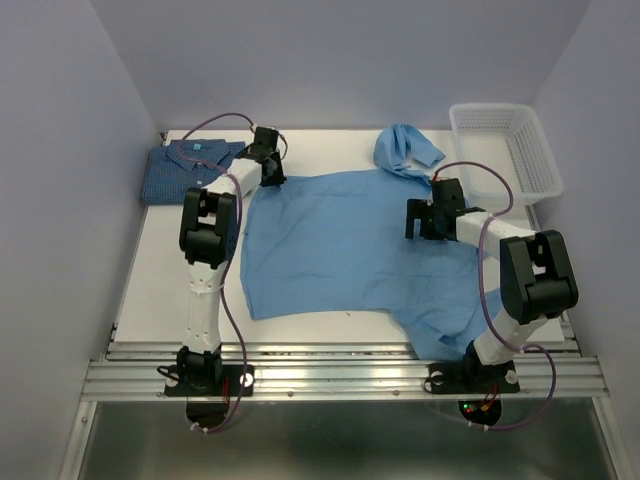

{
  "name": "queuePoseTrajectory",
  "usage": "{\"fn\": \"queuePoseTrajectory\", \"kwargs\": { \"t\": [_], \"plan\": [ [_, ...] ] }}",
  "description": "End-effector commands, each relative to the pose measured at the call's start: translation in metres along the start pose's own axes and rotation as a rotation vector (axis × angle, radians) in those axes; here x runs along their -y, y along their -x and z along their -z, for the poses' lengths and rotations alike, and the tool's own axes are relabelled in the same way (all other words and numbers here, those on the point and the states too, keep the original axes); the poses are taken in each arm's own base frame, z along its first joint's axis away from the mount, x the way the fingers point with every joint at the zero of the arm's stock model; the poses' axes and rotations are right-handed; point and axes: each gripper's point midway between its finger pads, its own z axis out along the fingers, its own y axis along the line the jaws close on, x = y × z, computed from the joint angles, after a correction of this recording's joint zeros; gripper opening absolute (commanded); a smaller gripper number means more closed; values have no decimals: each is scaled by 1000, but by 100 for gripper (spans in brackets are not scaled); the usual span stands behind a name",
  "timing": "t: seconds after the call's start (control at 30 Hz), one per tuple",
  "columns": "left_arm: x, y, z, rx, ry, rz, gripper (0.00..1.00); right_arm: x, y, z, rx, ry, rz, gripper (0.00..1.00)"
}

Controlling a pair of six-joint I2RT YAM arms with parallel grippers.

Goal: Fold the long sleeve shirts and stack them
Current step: Flatten the shirt out

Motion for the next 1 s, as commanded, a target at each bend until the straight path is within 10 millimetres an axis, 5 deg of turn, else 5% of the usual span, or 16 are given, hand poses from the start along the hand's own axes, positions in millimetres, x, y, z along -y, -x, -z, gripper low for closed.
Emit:
{"fn": "queuePoseTrajectory", "kwargs": {
  "t": [0.0, 0.27, 0.4, 0.57, 0.67, 0.7, 0.73, 0.9, 0.93, 0.97],
  "plan": [
    [16, 34, 10, 67, -62, 7, 0, 6, 19, 3, 51, -44, 6, 100],
    [-22, 105, 42, 246, 91, 52, 0, 16, -1, -3, -7, -88, 18, 100],
    [-37, 123, 35, 269, 123, 33, 0, 21, -15, -11, -58, -116, 17, 100],
    [-41, 137, 27, 278, 151, 10, 35, 29, -30, -16, -95, -168, -27, 100],
    [-59, 140, 28, 278, 215, 55, 35, 34, -34, -14, -102, -200, -46, 100],
    [-59, 143, 31, 280, 199, 65, 44, 33, -34, -13, -104, -195, -48, 100],
    [-54, 149, 39, 280, 135, 74, 94, 30, -29, -9, -93, -180, -46, 100],
    [-33, 168, 86, 343, 53, 58, 99, -8, 9, 13, 22, 47, 3, 100],
    [-23, 180, 111, 391, 29, 46, 99, -16, 27, 23, 82, 86, 5, 100],
    [-22, 169, 111, 372, 30, 39, 99, -27, 34, 29, 102, 151, 8, 100]
  ]
}}
